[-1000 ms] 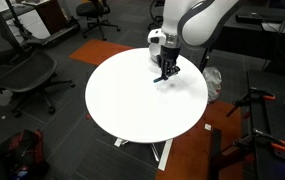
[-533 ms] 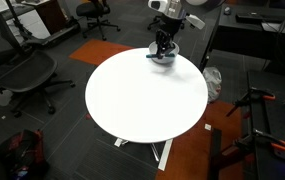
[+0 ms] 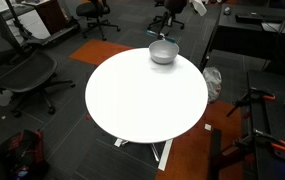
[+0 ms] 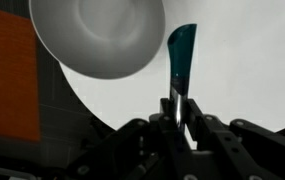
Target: Put the marker in the bowl
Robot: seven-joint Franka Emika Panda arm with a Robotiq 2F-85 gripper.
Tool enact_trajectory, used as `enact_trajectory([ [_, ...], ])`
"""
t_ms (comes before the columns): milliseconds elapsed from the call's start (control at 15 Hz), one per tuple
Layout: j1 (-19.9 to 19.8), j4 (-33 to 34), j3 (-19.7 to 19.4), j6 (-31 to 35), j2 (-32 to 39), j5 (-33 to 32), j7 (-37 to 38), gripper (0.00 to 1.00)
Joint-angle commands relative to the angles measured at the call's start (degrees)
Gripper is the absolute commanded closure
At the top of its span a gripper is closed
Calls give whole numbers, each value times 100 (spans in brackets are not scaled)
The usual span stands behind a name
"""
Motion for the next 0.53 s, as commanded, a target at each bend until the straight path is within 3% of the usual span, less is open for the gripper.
enact_trajectory([
  [0,-66,171,-145,196,89,138,540,95],
  [467,-71,620,-428,238,576,-252,1666,95],
])
